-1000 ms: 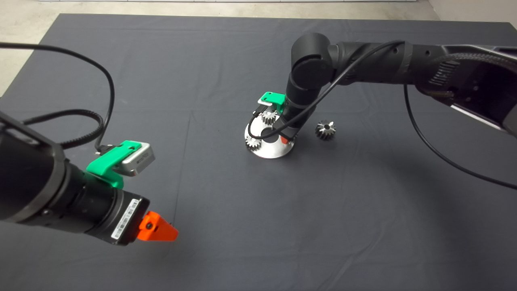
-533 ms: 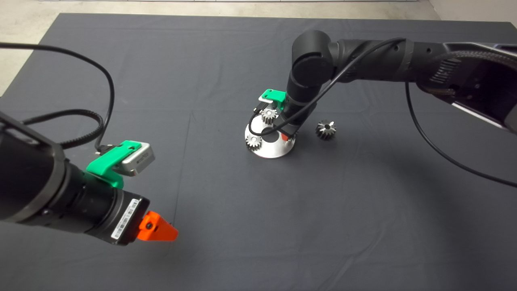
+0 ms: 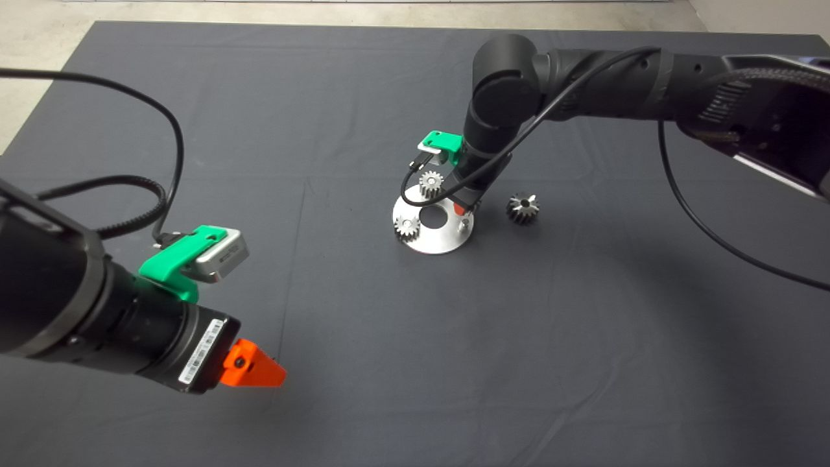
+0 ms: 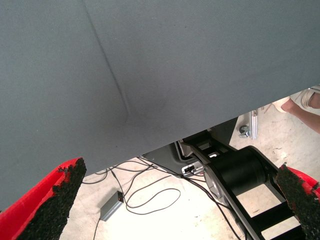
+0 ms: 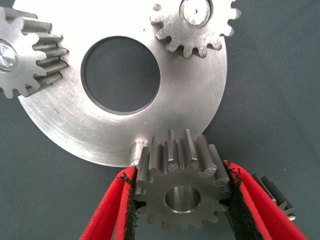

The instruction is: Remove an incorrectly installed larger gear and replace it with the correct smaller gear

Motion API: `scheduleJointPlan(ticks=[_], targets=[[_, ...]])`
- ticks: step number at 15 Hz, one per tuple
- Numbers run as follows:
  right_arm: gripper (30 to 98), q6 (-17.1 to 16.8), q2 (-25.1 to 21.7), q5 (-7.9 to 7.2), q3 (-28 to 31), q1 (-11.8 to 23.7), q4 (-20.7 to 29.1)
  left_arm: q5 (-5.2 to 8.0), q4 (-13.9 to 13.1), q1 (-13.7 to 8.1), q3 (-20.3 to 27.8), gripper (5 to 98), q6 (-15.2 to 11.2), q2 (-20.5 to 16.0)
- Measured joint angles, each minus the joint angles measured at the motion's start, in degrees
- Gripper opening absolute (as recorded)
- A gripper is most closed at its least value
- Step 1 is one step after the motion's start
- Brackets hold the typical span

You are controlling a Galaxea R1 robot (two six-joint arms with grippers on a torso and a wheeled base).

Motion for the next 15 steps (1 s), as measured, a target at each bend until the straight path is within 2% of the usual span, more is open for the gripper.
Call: scheduleJointPlan(ticks=[7, 15], targets=[[39.5, 0.00, -0.30, -0.02, 0.00, 0.55, 4.19, 0.00, 0.01, 0.00, 0.00, 98.2, -0.02, 0.00], [39.5, 0.00, -0.44, 0.00, -0.02, 0.49, 5.90, 0.00, -0.01, 0.00, 0.00, 98.2, -0.02, -0.01]])
